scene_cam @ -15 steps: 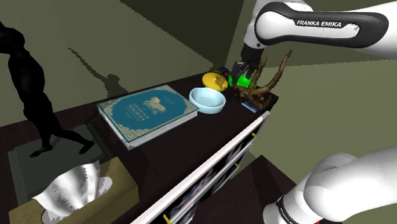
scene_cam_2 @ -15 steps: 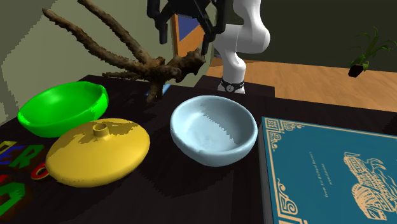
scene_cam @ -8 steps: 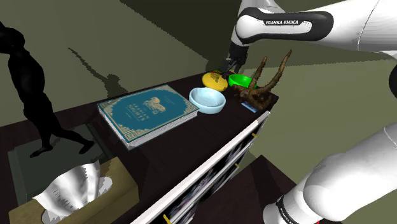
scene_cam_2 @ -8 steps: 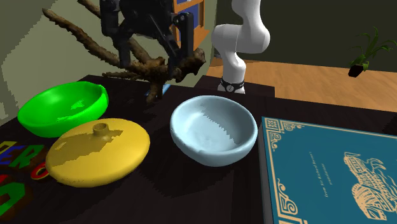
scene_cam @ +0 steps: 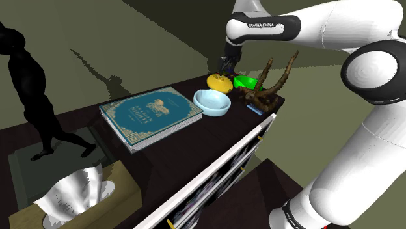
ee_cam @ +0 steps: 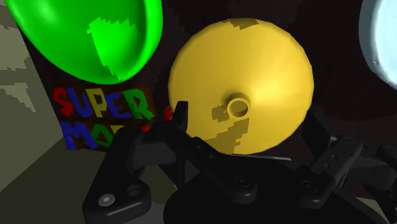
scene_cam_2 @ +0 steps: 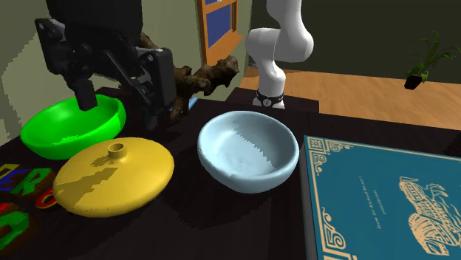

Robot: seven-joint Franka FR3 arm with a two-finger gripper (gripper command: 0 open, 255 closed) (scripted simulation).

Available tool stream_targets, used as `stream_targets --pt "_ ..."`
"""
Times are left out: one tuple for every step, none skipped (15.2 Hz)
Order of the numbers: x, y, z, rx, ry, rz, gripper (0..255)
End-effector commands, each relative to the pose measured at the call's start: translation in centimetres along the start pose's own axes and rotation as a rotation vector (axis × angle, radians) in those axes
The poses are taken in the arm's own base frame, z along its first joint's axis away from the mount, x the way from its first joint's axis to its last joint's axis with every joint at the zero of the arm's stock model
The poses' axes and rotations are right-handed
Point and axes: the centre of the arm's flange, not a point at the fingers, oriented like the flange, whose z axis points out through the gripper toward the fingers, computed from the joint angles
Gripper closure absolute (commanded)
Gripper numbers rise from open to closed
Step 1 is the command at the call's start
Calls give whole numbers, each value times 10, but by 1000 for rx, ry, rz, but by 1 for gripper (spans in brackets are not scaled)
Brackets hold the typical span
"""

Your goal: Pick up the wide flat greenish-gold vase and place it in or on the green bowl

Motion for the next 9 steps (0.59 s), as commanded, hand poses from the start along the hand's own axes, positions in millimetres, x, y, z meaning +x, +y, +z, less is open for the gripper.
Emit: stream_targets --pt "4 0 9 -1 2 -2 0" --pt "4 0 14 -1 2 -2 0" --pt "4 0 19 -1 2 -2 0" --pt "4 0 25 -1 2 -2 0" --pt "4 0 30 -1 2 -2 0" --pt "4 0 38 -1 2 -2 0" --pt "4 0 38 -1 2 -2 0" --pt "4 0 38 -1 2 -2 0" --pt "4 0 38 -1 2 -2 0"
